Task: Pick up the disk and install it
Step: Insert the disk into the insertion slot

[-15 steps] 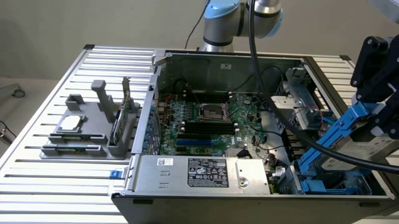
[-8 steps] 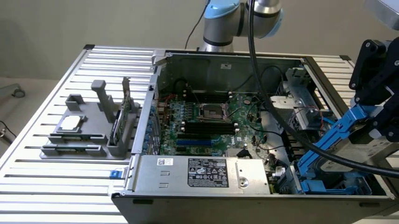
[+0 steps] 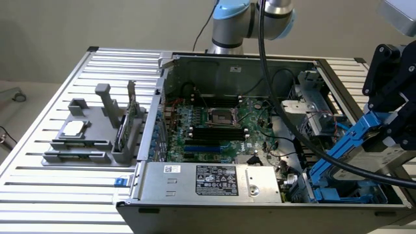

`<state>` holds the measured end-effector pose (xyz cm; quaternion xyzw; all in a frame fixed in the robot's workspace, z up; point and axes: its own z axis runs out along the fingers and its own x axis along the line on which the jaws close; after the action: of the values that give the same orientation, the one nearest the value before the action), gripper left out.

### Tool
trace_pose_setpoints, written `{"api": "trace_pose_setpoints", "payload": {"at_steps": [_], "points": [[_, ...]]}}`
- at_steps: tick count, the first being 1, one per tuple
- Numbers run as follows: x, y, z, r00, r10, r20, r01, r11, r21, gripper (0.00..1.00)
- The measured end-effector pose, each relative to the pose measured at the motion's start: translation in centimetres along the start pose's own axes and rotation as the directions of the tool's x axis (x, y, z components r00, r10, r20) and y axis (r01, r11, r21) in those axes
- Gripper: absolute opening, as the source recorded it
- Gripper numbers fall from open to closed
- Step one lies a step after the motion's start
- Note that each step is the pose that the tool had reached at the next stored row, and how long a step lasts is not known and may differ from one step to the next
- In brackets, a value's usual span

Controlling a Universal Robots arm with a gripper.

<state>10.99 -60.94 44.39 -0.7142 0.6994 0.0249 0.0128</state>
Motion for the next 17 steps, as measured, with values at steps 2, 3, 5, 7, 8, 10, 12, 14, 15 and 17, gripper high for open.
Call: {"api": "trace_pose_setpoints", "payload": {"at_steps": [2, 3, 5, 7, 8, 10, 12, 14, 15, 17], "points": [[0.01, 0.0, 0.07, 1.0, -0.001, -0.0001, 0.001, 1.0, 0.0, 0.33], [0.01, 0.0, 0.11, 1.0, -0.001, -0.0001, 0.001, 1.0, 0.0, 0.33], [0.01, 0.0, 0.18, 1.0, -0.002, -0.0001, 0.002, 1.0, -0.0001, 0.33], [0.02, 0.0, 0.26, 1.0, -0.003, -0.0001, 0.003, 1.0, -0.0001, 0.33], [0.02, 0.0, 0.3, 1.0, -0.003, -0.0002, 0.003, 1.0, -0.0002, 0.33], [0.02, -0.01, 0.38, 1.0, -0.004, -0.0002, 0.004, 1.0, -0.0002, 0.33], [0.03, -0.01, 0.45, 1.0, -0.005, -0.0002, 0.005, 1.0, -0.0002, 0.33], [0.03, -0.01, 0.52, 1.0, -0.006, -0.0003, 0.006, 1.0, -0.0003, 0.33], [0.03, -0.01, 0.55, 1.0, -0.007, -0.0004, 0.007, 1.0, -0.0003, 0.33], [0.03, -0.01, 0.61, 1.0, -0.008, -0.0005, 0.008, 1.0, -0.0004, 0.33]]}}
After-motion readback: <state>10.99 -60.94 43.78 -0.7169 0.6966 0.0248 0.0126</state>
